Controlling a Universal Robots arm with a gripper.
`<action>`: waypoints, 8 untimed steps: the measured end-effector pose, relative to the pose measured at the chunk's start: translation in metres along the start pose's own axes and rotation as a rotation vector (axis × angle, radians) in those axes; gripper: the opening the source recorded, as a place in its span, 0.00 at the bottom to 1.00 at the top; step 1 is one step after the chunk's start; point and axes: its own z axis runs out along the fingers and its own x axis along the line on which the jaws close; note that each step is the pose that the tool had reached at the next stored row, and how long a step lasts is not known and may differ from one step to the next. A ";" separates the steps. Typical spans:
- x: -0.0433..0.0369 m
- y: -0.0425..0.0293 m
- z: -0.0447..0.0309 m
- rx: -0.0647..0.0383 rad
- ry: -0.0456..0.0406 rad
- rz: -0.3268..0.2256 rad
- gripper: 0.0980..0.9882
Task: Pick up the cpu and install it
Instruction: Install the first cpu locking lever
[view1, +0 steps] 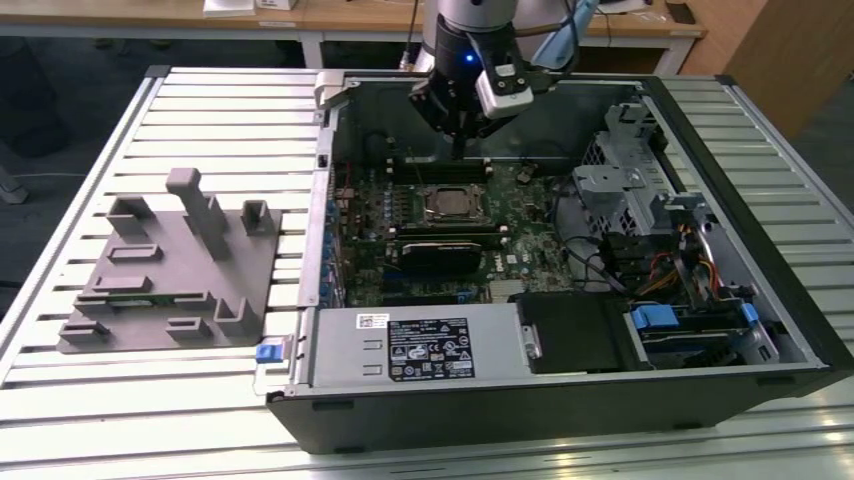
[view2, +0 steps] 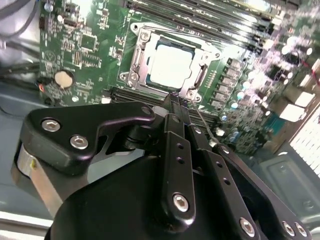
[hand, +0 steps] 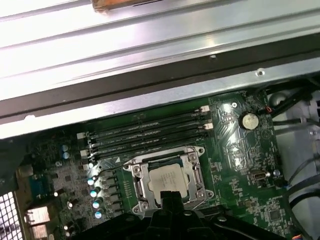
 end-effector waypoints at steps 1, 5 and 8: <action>0.0000 0.0000 0.0001 0.000 0.0003 -0.018 0.01; 0.0001 -0.0001 0.0004 -0.004 0.0017 -0.067 0.01; 0.0040 -0.0009 0.0006 -0.011 0.0030 -0.077 0.01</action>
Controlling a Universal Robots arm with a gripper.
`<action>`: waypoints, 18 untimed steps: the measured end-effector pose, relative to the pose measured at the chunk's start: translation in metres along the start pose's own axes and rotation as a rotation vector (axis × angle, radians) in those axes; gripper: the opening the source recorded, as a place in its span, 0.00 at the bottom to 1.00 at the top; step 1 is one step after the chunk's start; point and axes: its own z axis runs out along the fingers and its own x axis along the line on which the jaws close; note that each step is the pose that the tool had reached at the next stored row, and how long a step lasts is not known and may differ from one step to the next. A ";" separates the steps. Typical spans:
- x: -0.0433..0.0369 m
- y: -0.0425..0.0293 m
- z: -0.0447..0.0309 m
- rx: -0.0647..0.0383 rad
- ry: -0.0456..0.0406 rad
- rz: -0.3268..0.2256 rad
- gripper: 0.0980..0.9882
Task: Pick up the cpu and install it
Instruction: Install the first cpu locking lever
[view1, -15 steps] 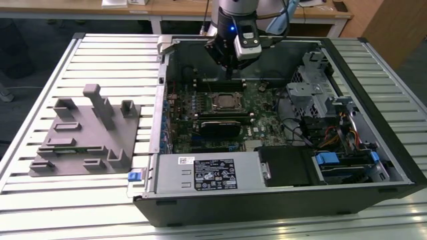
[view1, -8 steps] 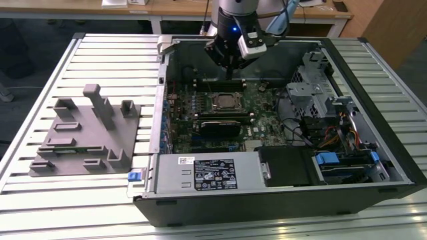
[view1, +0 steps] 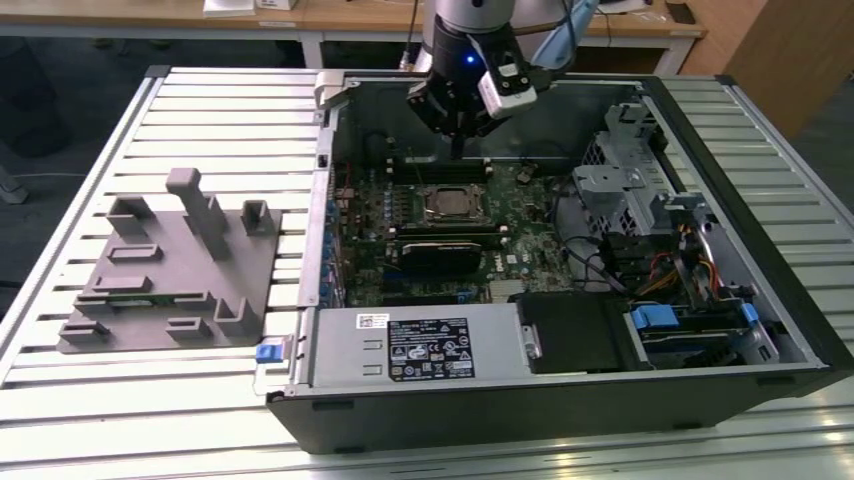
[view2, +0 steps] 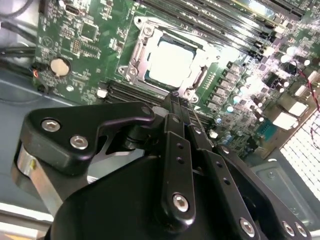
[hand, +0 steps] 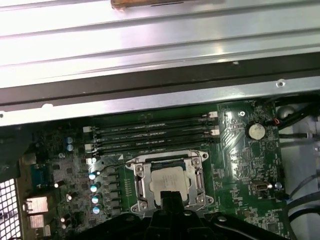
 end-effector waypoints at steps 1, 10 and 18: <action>0.0034 -0.0005 0.0002 -0.001 -0.0008 0.000 0.01; 0.0103 -0.0015 0.0035 -0.022 0.0017 -0.088 0.01; 0.0340 -0.0050 0.0058 -0.023 -0.0049 -0.094 0.01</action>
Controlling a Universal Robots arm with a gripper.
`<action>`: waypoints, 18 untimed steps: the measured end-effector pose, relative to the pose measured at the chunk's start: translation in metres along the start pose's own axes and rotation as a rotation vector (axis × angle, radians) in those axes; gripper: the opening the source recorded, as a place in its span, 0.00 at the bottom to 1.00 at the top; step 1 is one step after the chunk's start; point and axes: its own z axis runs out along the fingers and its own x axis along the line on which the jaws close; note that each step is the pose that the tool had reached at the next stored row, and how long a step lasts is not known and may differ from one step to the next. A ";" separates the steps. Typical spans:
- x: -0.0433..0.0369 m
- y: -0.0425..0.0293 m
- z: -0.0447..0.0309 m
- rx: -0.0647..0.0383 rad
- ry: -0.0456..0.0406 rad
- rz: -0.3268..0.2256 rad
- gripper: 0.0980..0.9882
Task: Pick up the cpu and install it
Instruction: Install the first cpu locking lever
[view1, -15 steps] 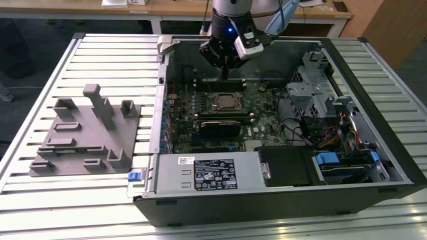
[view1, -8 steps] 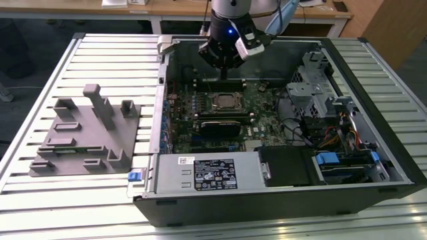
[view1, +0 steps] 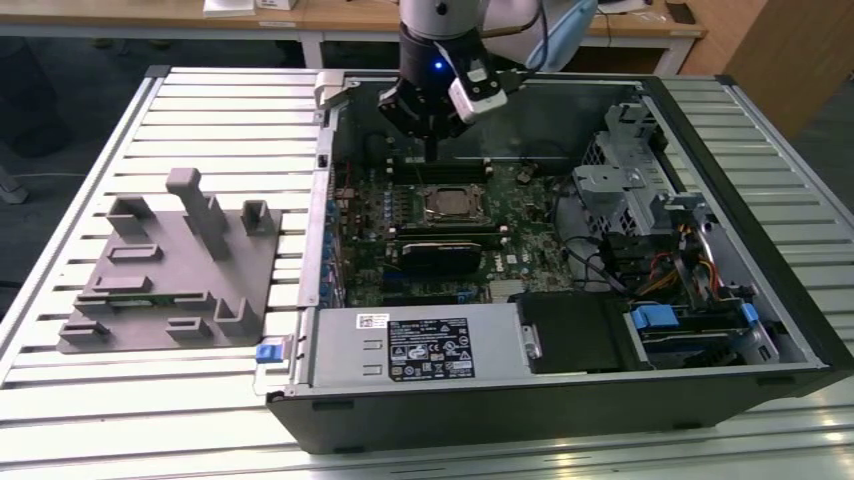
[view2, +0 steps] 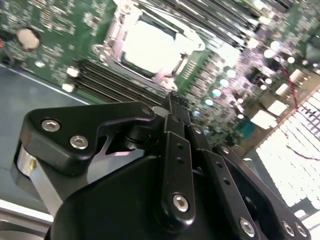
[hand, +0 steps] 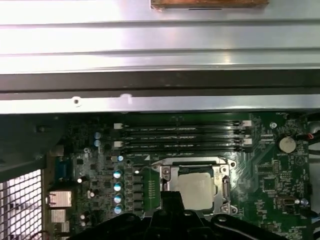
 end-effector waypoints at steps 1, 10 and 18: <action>0.0035 -0.0002 0.0000 0.000 -0.0005 0.000 0.01; 0.0252 -0.0012 0.0011 -0.001 -0.0083 -0.006 0.01; 0.0336 0.0008 0.0056 -0.001 -0.0119 -0.013 0.01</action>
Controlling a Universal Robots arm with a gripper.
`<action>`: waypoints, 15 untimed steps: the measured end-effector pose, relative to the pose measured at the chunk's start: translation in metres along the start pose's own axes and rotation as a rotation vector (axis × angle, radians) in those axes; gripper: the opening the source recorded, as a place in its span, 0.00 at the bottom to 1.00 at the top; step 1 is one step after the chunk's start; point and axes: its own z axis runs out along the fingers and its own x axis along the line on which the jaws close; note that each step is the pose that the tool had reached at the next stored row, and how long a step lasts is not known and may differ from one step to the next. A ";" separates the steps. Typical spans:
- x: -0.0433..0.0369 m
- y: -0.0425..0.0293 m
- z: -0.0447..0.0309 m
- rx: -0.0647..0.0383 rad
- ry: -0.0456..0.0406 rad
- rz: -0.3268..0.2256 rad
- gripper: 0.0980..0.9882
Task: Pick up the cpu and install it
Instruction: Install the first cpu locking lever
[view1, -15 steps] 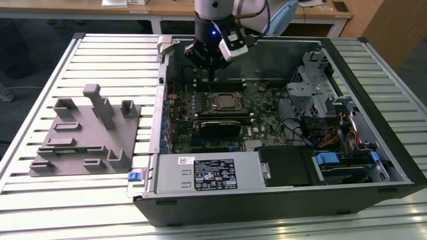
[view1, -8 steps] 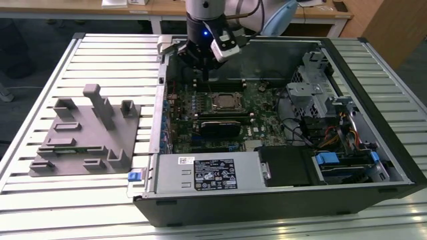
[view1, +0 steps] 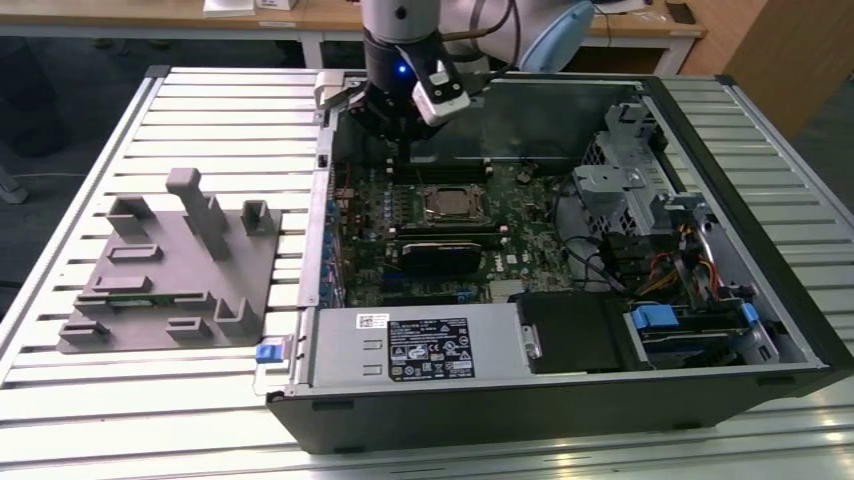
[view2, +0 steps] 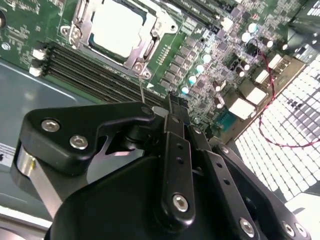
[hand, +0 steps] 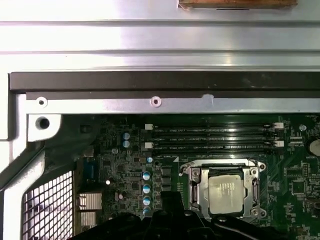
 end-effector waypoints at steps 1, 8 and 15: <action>0.0003 0.0008 0.0008 0.000 0.0000 -0.001 0.01; 0.0014 0.0121 0.0049 0.000 0.0003 -0.007 0.01; -0.0026 0.0168 0.0060 0.000 0.0005 -0.009 0.01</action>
